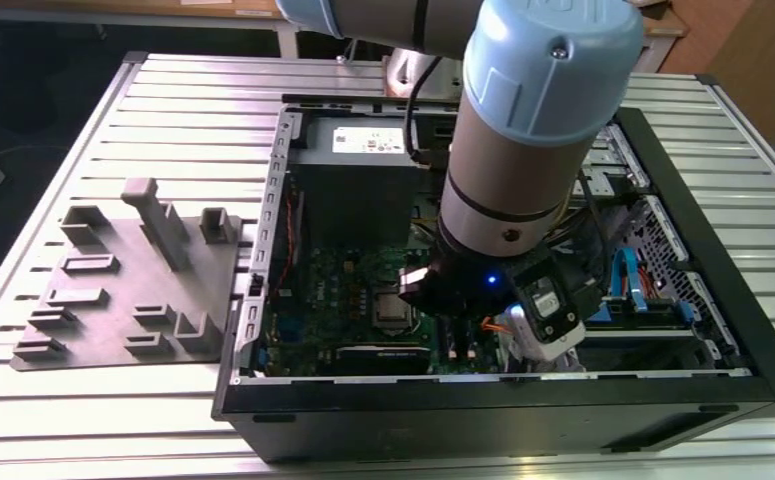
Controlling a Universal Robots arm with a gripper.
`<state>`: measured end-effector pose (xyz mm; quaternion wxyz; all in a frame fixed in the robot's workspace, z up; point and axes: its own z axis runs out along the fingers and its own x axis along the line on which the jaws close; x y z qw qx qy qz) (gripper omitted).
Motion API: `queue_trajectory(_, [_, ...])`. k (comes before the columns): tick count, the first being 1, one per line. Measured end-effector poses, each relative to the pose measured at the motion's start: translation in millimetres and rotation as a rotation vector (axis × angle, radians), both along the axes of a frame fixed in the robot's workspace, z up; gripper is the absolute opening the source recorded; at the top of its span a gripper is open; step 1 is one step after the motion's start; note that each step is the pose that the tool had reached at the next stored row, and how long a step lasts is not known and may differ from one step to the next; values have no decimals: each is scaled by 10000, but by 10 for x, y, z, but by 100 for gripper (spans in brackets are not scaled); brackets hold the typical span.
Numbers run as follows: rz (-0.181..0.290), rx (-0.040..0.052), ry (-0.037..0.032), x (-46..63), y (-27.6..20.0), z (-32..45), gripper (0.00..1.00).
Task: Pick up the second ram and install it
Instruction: 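Press down the second ram until it locks into place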
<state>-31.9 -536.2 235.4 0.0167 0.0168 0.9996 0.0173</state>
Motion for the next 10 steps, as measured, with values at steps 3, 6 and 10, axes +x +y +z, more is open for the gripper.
queue_trajectory(3, [-1,4,1,-1,38,-3,7])
queue_trajectory(6, [0,6,1,-1,109,-7,7])
queue_trajectory(10, [-1,5,0,-2,204,-11,7])
